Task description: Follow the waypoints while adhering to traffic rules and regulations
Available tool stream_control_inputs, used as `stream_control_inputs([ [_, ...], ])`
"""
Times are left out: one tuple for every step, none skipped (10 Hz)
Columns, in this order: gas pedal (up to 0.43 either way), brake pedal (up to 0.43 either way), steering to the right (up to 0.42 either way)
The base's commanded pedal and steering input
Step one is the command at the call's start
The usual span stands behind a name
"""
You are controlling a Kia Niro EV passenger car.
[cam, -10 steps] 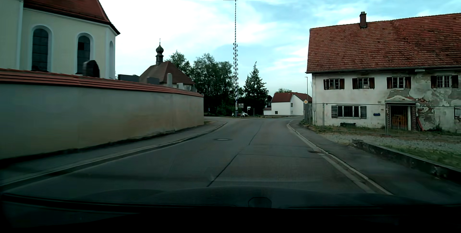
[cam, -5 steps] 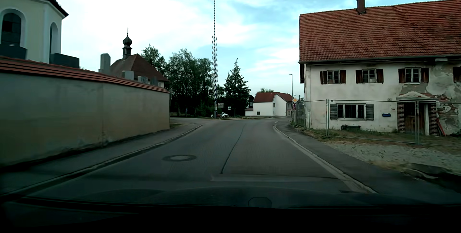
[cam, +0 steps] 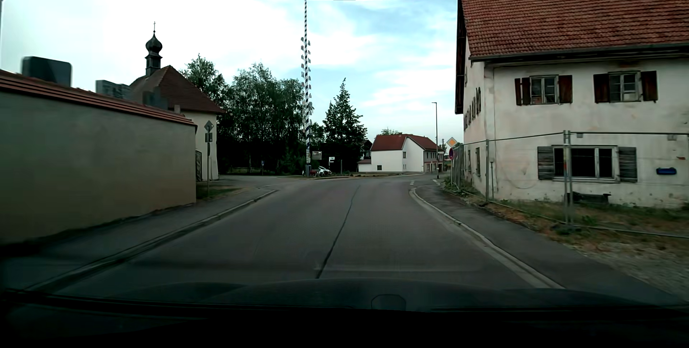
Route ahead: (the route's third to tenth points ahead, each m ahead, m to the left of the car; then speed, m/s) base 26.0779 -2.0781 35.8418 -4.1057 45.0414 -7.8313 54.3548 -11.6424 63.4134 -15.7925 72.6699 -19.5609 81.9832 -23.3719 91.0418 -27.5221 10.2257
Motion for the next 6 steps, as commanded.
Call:
stream_control_inputs([
  [0.157, 0.006, 0.007],
  [0.13, 0.006, 0.007],
  [0.13, 0.006, 0.007],
  [0.13, 0.006, 0.007],
  [0.118, 0.012, 0.009],
  [0.118, 0.006, 0.01],
])
